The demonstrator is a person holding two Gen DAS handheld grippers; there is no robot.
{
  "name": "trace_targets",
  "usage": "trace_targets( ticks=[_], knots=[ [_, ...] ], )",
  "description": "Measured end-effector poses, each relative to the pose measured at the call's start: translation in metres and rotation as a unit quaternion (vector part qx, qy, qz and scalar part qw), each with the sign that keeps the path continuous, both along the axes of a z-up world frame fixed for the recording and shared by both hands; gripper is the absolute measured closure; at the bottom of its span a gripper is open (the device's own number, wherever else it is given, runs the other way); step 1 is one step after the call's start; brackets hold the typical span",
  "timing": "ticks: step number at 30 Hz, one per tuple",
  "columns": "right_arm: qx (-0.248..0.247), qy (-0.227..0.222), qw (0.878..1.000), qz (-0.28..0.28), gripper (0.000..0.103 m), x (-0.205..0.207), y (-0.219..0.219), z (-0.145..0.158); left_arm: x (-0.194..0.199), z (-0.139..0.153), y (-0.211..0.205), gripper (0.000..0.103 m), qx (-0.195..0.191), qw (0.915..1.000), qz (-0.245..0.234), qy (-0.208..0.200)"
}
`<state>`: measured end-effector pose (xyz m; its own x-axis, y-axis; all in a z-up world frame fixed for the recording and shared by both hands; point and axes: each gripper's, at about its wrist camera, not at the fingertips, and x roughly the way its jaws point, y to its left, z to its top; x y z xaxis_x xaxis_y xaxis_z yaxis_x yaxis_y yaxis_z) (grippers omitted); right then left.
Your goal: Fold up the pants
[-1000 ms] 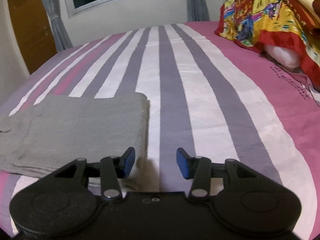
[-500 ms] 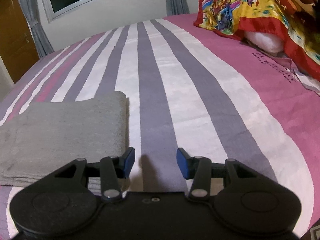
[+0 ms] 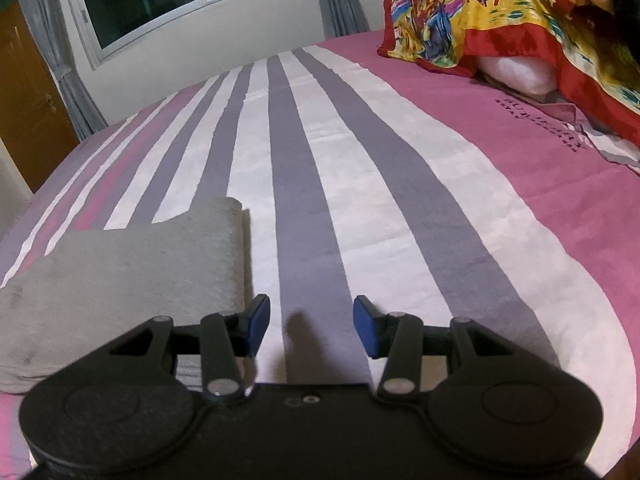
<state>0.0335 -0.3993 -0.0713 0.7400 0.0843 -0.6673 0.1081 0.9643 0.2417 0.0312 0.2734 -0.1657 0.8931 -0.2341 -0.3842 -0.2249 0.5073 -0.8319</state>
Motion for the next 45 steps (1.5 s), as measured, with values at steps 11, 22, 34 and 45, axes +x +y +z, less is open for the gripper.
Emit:
trace_targets(
  ticks=[11,22,34,45],
  knots=[
    [0.03,-0.042,0.999,-0.013,0.057,-0.014,-0.013,0.008,0.063,0.139,-0.12,0.088,0.189,0.9691,-0.135,-0.083],
    [0.094,-0.064,0.993,-0.04,0.055,-0.025,-0.044,0.01,0.094,0.163,-0.286,0.088,0.244,0.9211,-0.291,-0.088],
    [0.131,-0.069,0.988,-0.045,0.054,-0.028,-0.058,0.005,0.096,0.117,-0.416,0.085,0.363,0.8375,-0.405,-0.054],
    [0.146,-0.061,0.986,-0.055,0.053,-0.025,-0.064,0.002,0.084,0.099,-0.457,0.02,0.369,0.8081,-0.455,-0.059]
  ],
)
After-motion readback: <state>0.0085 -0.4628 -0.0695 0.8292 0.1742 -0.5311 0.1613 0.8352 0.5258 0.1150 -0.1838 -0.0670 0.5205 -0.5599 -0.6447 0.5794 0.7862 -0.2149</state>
